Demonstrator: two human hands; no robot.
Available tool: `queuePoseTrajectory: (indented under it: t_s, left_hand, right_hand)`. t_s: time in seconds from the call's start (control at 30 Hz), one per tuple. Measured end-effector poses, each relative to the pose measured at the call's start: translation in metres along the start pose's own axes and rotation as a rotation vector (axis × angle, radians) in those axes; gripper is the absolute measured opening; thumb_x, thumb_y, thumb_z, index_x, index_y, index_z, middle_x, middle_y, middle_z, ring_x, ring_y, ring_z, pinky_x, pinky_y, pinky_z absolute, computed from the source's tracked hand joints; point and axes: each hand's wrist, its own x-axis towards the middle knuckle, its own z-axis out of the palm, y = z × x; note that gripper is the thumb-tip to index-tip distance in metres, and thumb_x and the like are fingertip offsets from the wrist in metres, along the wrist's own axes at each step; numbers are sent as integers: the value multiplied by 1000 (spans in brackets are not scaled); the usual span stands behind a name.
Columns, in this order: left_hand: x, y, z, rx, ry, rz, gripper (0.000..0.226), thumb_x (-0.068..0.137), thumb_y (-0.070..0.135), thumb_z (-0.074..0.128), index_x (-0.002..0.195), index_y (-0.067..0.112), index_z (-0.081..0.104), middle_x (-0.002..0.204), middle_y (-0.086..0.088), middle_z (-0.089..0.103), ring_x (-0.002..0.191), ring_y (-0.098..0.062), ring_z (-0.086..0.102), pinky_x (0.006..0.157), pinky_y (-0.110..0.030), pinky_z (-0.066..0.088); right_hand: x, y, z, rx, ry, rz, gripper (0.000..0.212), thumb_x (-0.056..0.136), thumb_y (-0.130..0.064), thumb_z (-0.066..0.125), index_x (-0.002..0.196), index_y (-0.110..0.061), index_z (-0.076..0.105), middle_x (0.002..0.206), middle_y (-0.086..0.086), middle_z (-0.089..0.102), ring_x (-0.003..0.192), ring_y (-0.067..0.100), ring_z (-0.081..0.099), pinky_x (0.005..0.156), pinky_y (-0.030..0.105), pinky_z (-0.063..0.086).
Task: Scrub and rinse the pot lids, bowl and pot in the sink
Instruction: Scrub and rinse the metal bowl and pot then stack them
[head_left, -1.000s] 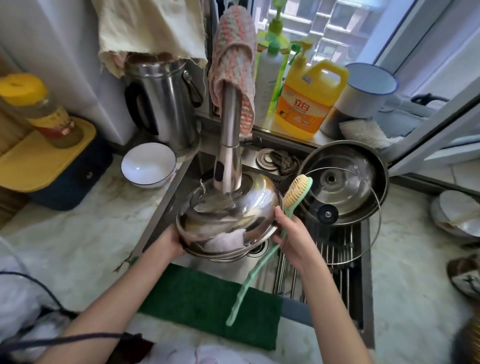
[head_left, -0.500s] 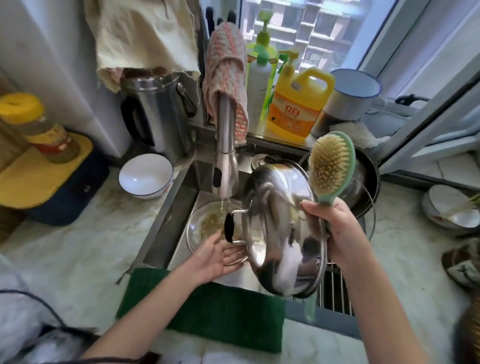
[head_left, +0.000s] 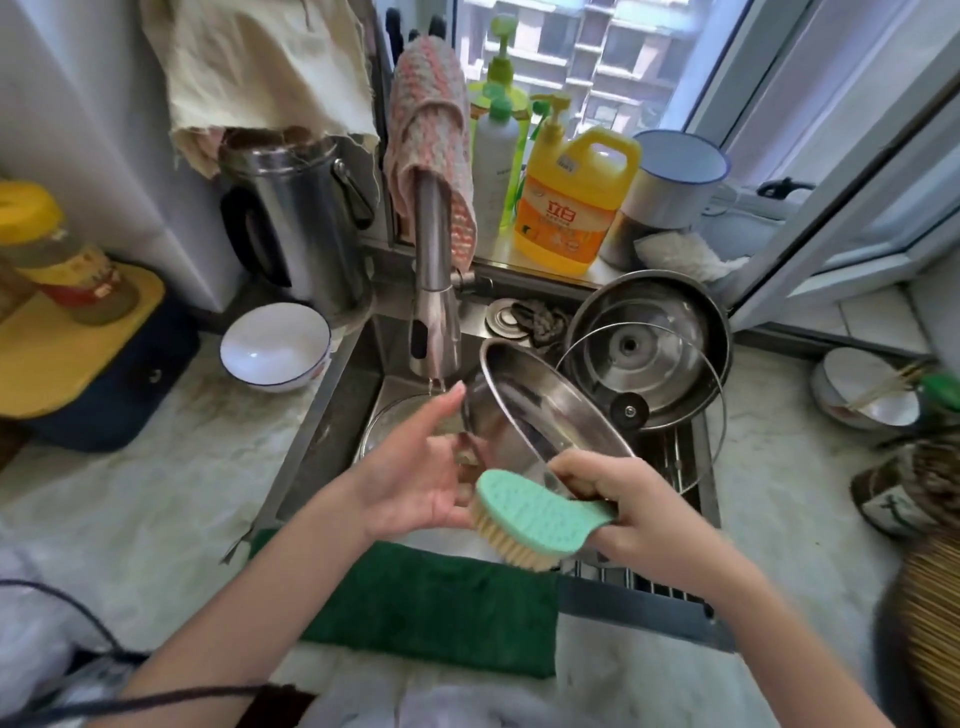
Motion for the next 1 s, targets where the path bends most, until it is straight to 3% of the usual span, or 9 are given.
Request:
queuePoseTrajectory:
  t_s: [0.1,0.17,0.27,0.4,0.5,0.67,0.77,0.9,1.0]
  left_hand:
    - [10,-3,4,-24,98,-51,95,66,55,75,140,6,42,143,-21,43,123,-39,51,96,-54,46]
    - [11,-6,3,5,162,-44,76,68,46,74,128,5,51,132,-20,53,112,-36,57,91,-50,50]
    - [5,-9,-2,10,231,-20,40,66,31,68,96,7,56,106,-21,60,91,-34,61,83,-46,52]
    - [-2,-18,-20,-49,306,5,72,58,18,59,128,5,47,125,-25,58,97,-42,64,73,-49,56]
    - [-8,-25,-32,-81,349,74,69,56,14,51,124,2,51,111,-25,65,89,-40,67,62,-53,56]
    - [-13,-19,-40,-54,475,151,77,55,12,48,132,1,47,134,-24,52,114,-47,52,68,-66,51]
    - [-16,-16,-43,-27,560,226,72,54,11,48,126,5,49,132,-18,54,115,-43,52,66,-64,52]
    - [-23,-12,-46,-44,594,341,41,54,11,46,93,9,56,122,-21,57,100,-39,56,58,-60,55]
    - [-26,-16,-51,-28,635,395,54,54,13,45,104,0,61,114,-22,57,90,-36,57,50,-45,56]
  right_hand:
    - [2,2,8,-63,-48,-22,16,77,-31,68,87,-27,56,71,-11,54,64,7,50,54,19,37]
    - [3,3,14,-37,-90,0,15,80,-25,70,90,-27,58,75,-14,59,68,3,55,57,17,40]
    - [6,5,23,-93,-175,30,25,83,-19,71,104,-26,61,92,-11,67,86,7,64,70,31,52]
    - [15,3,5,-84,-291,69,36,77,-19,76,107,-34,63,92,-17,65,82,-3,61,66,16,49]
    - [27,17,-20,-41,-295,232,43,78,-10,73,108,-37,60,84,-12,63,68,-3,55,60,13,44]
    - [71,52,-17,-442,7,255,59,86,-37,63,137,-35,33,103,-16,54,81,6,56,69,27,44]
    - [103,72,-4,-689,73,155,44,93,-29,51,136,-28,40,115,-7,52,87,19,60,65,31,44]
    - [121,91,7,-973,69,182,42,94,-13,50,134,-26,52,106,7,51,89,30,59,63,36,44]
    - [119,86,18,-973,-117,244,38,96,-18,47,130,-31,57,102,4,59,88,29,64,67,31,42]
